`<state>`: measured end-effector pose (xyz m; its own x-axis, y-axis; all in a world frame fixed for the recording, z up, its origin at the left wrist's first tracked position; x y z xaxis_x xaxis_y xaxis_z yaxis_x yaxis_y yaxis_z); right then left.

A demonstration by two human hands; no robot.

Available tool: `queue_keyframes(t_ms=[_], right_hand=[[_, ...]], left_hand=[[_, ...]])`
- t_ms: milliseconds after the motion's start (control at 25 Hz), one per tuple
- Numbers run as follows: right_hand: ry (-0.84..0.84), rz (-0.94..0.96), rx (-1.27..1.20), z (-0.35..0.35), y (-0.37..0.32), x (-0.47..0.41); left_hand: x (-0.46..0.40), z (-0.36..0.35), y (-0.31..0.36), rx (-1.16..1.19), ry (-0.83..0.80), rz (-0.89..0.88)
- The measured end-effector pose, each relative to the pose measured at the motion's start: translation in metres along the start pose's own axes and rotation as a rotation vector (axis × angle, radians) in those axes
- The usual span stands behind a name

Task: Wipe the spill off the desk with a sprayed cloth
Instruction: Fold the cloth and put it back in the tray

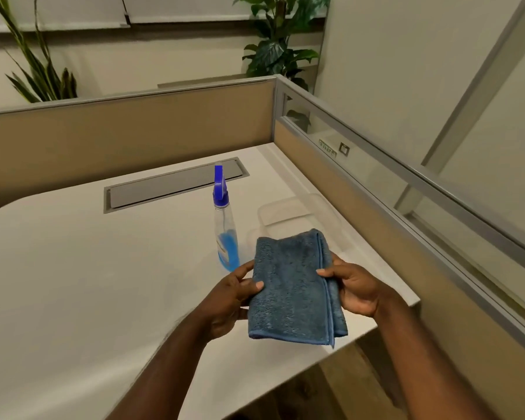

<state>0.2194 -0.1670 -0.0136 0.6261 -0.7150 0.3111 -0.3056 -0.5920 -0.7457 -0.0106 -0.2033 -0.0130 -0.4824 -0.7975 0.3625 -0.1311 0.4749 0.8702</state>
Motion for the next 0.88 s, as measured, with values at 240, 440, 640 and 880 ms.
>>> queue_keyframes(t_ms=[240,440,640,880], right_hand=[[-0.026,0.233,-0.083,0.026,-0.048,-0.018],[-0.156,0.23,-0.081,0.034,-0.086,-0.041],[0.009,0.269,0.715,0.055,-0.126,-0.059],[0.097,0.255,1.151,0.07,-0.16,-0.085]], left_hand=[[-0.054,0.0,0.034,0.203,0.066,-0.119],[-0.09,0.001,0.053,0.217,0.174,-0.223],[-0.126,0.0,0.069,0.019,0.209,-0.29],[-0.156,0.001,0.089,-0.565,0.343,-0.259]])
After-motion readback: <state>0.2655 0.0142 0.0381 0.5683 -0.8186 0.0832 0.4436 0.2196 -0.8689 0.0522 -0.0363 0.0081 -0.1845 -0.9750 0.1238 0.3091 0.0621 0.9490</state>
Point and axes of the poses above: each hand's wrist, its own x-axis away from the middle knuckle, its own z-axis out of the back of the hand, y = z × x, the point moved 4 cm from there along -x, towards the middle knuckle, and after that the axes turned 10 degrees about -y, right-handed, at the moved point
